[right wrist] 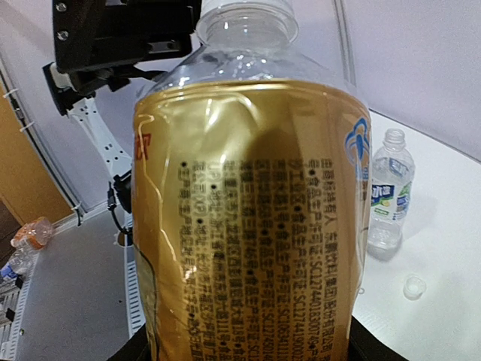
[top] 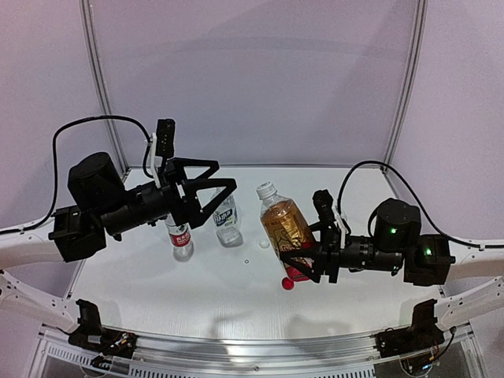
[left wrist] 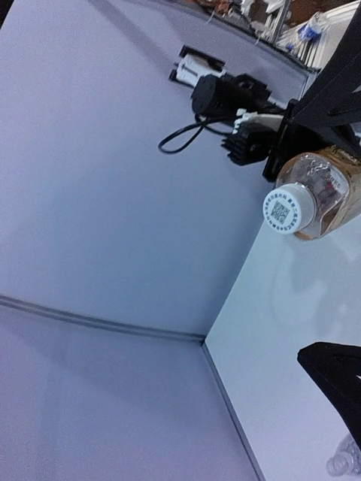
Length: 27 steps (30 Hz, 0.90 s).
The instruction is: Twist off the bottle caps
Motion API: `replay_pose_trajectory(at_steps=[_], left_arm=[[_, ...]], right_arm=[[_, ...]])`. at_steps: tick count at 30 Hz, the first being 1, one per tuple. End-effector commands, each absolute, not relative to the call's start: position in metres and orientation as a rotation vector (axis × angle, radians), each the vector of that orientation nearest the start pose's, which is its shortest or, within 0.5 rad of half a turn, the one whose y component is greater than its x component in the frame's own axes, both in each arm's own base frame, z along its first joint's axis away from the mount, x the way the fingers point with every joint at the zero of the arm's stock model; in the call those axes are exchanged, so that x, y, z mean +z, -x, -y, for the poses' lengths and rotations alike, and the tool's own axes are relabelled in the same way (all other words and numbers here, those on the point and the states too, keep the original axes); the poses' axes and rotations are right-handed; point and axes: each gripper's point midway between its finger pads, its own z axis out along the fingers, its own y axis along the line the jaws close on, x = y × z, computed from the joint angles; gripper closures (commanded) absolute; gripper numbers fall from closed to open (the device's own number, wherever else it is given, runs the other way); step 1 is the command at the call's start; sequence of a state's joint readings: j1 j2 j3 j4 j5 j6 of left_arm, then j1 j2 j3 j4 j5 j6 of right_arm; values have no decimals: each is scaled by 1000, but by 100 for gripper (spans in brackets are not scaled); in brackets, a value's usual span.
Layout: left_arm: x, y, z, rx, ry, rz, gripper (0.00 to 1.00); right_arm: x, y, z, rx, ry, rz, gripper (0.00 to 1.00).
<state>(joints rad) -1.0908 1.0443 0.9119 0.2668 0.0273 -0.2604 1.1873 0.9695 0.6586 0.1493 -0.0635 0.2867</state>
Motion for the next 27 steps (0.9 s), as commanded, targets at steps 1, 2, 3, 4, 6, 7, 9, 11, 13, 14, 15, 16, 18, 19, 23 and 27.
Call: replay_pose_trajectory(at_steps=[1,2,3,4,6,7,9,11,13,14,15,16,18,19,23,27], left_arm=[[408,-129,359,-1304,-894,-1242,6],[410,-125,362,-1324,-915,-1229,8],[410,-123,365,-1342,-932,-1224,10],[410,-122,368,-1357,-946,-1219,11],[411,-121,373,-1381,-960,-1209,12],[411,-121,376,-1388,-964,-1211,12],[412,-120,381,-1402,-980,-1207,14],[413,-121,386,-1412,-992,-1207,16],[413,-122,390,-1418,-994,-1213,19],[413,-123,391,-1417,-991,-1214,21],[413,-124,392,-1418,-989,-1213,22],[414,-125,393,-1417,-987,-1213,24],[414,-126,395,-1417,-987,-1215,27],[414,-127,396,-1417,-986,-1217,29],[415,-129,401,-1418,-987,-1224,40],[413,-130,405,-1421,-994,-1234,54]], right_arm=[[294,-101,-342,1270,927,-1550,100],[296,-97,-342,1292,939,-1538,100],[298,-93,-342,1312,951,-1530,100],[299,-91,-342,1324,960,-1525,100],[300,-89,-342,1335,971,-1520,99],[300,-88,-343,1338,977,-1516,100],[300,-86,-344,1347,986,-1515,100],[299,-85,-345,1353,993,-1513,100],[298,-86,-346,1351,992,-1518,100],[297,-86,-346,1350,994,-1521,100],[297,-86,-346,1351,997,-1519,100],[297,-86,-347,1351,998,-1520,100],[297,-85,-347,1352,1002,-1522,100],[296,-85,-348,1353,1005,-1523,100],[294,-86,-350,1349,1013,-1535,100],[293,-86,-351,1348,1017,-1540,100]])
